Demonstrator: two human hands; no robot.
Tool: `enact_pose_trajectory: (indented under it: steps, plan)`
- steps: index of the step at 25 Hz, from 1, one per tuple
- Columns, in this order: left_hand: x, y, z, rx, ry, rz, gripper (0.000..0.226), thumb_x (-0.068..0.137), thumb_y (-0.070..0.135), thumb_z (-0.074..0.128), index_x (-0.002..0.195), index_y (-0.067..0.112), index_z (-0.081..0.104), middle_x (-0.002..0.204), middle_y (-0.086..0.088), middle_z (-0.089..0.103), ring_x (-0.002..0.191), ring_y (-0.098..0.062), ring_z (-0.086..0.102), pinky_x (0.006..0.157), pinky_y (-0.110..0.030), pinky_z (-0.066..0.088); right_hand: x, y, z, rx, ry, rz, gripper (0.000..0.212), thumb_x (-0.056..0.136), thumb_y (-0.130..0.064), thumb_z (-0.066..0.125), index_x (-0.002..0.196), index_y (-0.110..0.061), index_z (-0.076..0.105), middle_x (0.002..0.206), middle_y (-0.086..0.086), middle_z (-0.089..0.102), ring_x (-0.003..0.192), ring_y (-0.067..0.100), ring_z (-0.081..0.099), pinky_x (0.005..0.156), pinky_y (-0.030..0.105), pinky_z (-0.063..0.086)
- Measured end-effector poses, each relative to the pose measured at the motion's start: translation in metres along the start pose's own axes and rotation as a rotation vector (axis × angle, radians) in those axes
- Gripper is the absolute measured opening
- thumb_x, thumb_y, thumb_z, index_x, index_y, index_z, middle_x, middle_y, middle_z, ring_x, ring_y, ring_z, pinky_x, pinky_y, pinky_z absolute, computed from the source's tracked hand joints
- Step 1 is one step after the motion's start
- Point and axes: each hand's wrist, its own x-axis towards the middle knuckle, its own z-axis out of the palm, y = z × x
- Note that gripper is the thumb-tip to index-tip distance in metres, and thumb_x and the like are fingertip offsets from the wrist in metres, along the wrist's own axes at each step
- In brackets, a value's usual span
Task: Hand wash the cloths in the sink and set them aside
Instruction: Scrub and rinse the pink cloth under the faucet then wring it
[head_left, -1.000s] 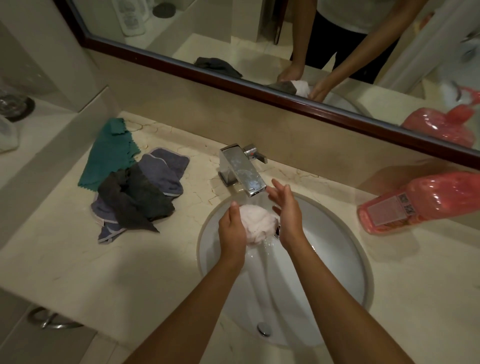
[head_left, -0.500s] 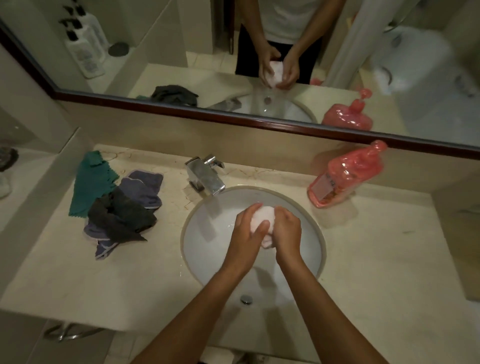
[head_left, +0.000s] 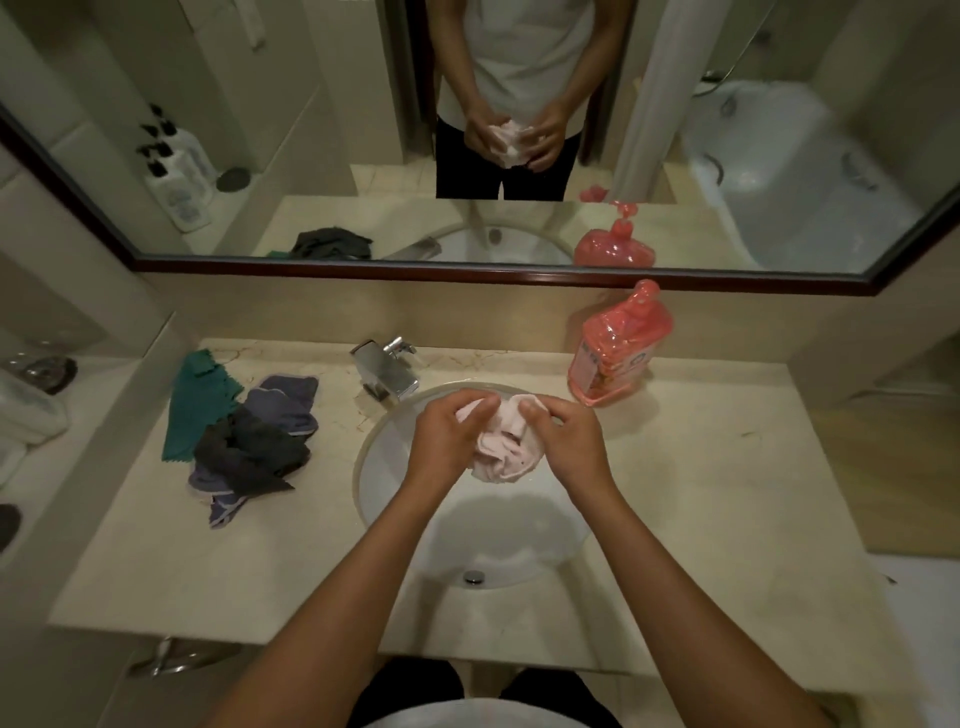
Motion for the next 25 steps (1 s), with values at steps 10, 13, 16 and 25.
enact_pose_trajectory:
  steps: [10, 13, 16, 25]
  plan:
    - [-0.011, 0.007, -0.021, 0.078, -0.286, 0.036, 0.062, 0.068, 0.076, 0.065, 0.109, 0.030, 0.062, 0.099, -0.001, 0.071, 0.080, -0.009, 0.068, 0.063, -0.018, 0.050, 0.021, -0.054, -0.006, 0.423, -0.104, 0.262, 0.017, 0.102, -0.021, 0.057, 0.097, -0.014, 0.072, 0.081, 0.003, 0.074, 0.074, 0.017, 0.070, 0.061, 0.028, 0.056]
    - [-0.007, 0.010, -0.021, -0.043, -0.457, 0.104, 0.045, 0.084, 0.066, 0.062, 0.123, 0.043, 0.061, 0.104, -0.003, 0.074, 0.090, -0.021, 0.072, 0.068, -0.031, 0.058, 0.022, -0.063, 0.012, 0.626, -0.098, 0.297, 0.018, 0.102, -0.015, 0.057, 0.106, -0.003, 0.069, 0.098, 0.018, 0.074, 0.086, 0.026, 0.071, 0.080, 0.038, 0.060]
    - [0.001, 0.015, -0.030, -0.066, -0.362, 0.095, 0.020, 0.095, 0.054, 0.054, 0.096, 0.044, 0.071, 0.087, 0.012, 0.075, 0.077, 0.000, 0.068, 0.064, -0.013, 0.049, 0.024, -0.068, 0.018, 0.638, -0.070, 0.261, 0.020, 0.102, -0.013, 0.054, 0.108, 0.001, 0.067, 0.104, 0.024, 0.072, 0.090, 0.031, 0.071, 0.085, 0.044, 0.059]
    - [0.046, 0.027, -0.068, -0.147, -0.287, 0.084, 0.028, 0.094, 0.050, 0.051, 0.092, 0.035, 0.074, 0.088, 0.008, 0.075, 0.083, -0.008, 0.069, 0.074, -0.026, 0.055, 0.024, -0.061, 0.042, 0.084, 0.102, 0.207, 0.034, 0.101, -0.033, 0.045, 0.084, -0.032, 0.074, 0.083, -0.013, 0.074, 0.091, 0.015, 0.067, 0.073, 0.027, 0.054]
